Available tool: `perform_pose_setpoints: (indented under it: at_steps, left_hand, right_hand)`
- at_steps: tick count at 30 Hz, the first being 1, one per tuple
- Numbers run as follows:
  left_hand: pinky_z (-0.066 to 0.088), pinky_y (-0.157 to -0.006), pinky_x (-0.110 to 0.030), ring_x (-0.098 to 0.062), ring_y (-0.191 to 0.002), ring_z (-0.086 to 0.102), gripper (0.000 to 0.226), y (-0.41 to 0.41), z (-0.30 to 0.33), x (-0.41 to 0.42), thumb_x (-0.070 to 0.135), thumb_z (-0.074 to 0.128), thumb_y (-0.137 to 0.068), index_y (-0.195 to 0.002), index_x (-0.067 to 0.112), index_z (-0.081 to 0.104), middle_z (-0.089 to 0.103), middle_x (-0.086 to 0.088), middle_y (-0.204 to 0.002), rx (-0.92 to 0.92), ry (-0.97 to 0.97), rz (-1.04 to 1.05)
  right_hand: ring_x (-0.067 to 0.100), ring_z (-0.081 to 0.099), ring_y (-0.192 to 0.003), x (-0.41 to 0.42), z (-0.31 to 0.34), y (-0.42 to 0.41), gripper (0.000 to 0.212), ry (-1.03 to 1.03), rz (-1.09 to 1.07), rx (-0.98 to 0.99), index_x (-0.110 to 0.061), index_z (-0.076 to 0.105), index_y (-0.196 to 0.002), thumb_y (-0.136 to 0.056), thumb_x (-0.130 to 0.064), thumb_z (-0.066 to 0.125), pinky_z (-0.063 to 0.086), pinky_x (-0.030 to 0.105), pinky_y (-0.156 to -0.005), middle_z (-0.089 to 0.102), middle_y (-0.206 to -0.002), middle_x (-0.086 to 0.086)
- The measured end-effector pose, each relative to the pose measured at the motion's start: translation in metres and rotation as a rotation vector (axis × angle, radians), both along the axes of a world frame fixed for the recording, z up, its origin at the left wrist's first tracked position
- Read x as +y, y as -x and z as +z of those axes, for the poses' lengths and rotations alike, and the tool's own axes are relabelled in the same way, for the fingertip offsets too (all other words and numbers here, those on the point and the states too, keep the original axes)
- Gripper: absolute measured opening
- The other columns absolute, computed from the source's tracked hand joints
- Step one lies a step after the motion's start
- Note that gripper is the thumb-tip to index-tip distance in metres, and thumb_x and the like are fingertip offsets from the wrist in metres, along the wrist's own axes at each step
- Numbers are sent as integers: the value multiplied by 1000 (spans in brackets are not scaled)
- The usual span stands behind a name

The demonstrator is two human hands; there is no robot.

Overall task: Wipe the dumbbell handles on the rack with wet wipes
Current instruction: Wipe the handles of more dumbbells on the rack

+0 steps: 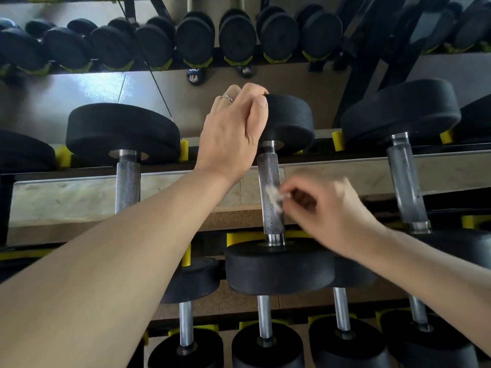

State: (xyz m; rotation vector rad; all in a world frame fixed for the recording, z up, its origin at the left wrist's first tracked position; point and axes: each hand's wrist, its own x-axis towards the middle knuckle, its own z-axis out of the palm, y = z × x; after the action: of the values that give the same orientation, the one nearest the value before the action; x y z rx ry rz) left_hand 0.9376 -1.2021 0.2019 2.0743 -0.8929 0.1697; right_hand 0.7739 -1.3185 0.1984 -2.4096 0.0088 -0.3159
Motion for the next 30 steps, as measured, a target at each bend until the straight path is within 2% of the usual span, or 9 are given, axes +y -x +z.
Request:
perform_pose_setpoints:
  at_steps: [3, 7, 10, 14, 16, 18, 20, 23, 30]
  left_hand:
    - [45, -84, -47, -29, -95, 51, 47, 0, 0, 0, 40, 24, -107, -117, 10, 58, 57, -6, -97, -3, -5, 12]
    - [44, -86, -49, -30, -98, 51, 48, -2, 0, 0, 42, 23, -106, -116, 11, 58, 59, -7, -101, -2, -9, 9]
    - [45, -84, -49, -30, -96, 51, 46, -1, -1, 0, 40, 24, -107, -118, 10, 58, 58, -8, -100, -15, -9, 9]
    - [46, -82, -47, -29, -94, 51, 46, 1, 1, -1, 38, 25, -108, -119, 10, 58, 57, -7, -97, -13, 0, 29]
    - [46, -83, -47, -28, -95, 51, 45, 1, 0, -1, 38, 25, -108, -118, 10, 58, 57, -7, -97, -16, 2, 26]
    - [45, -84, -48, -29, -96, 51, 46, 1, 1, -1, 39, 24, -107, -117, 10, 58, 57, -7, -98, -14, 4, 21]
    - [45, -84, -48, -29, -96, 51, 45, 1, 0, -1, 39, 24, -107, -117, 10, 58, 58, -8, -99, -16, -5, 19]
    - [45, -82, -48, -29, -92, 51, 43, -1, -2, -1, 36, 25, -108, -116, 9, 58, 56, -7, -95, -35, 1, 17]
    - [44, -82, -46, -29, -94, 51, 44, -1, -2, -1, 38, 25, -107, -116, 10, 58, 57, -7, -98, -19, 1, 17]
  right_hand:
    - [4, 61, -72, -4, 6, 1, 9, 32, 76, 45, -13, 73, -92, -85, -7, 73, 47, 12, -66, 64, -81, -9]
    - [6, 64, -69, -10, 5, -33, 11, -30, -153, -60, -14, 68, -92, -87, -4, 67, 52, 20, -64, 64, -78, -9]
    - [5, 61, -69, -4, -2, -16, 12, 1, -74, -40, -11, 67, -85, -85, 1, 69, 47, 15, -62, 61, -80, -8]
    - [4, 65, -75, -15, 2, 10, 16, -13, 99, 178, -18, 71, -87, -84, -2, 74, 45, 9, -67, 64, -79, -16]
    - [2, 66, -75, -18, 3, -3, 15, -76, -24, 133, -19, 72, -89, -86, -4, 71, 49, 10, -67, 68, -77, -14]
    - [7, 67, -70, -13, 5, -22, 11, -138, -142, 31, -15, 71, -89, -88, -6, 66, 53, 18, -66, 68, -78, -9]
    - [11, 63, -71, -3, 5, -30, 6, -67, -124, -79, -10, 69, -85, -87, -10, 64, 53, 26, -65, 63, -85, -3]
    - [14, 61, -75, 2, 0, -16, 2, -40, -18, -79, -6, 68, -83, -85, -6, 68, 52, 30, -66, 60, -91, 1]
    - [4, 60, -75, -1, 0, -33, 3, -46, -139, -111, -10, 70, -86, -85, -8, 71, 46, 12, -67, 62, -89, -4]
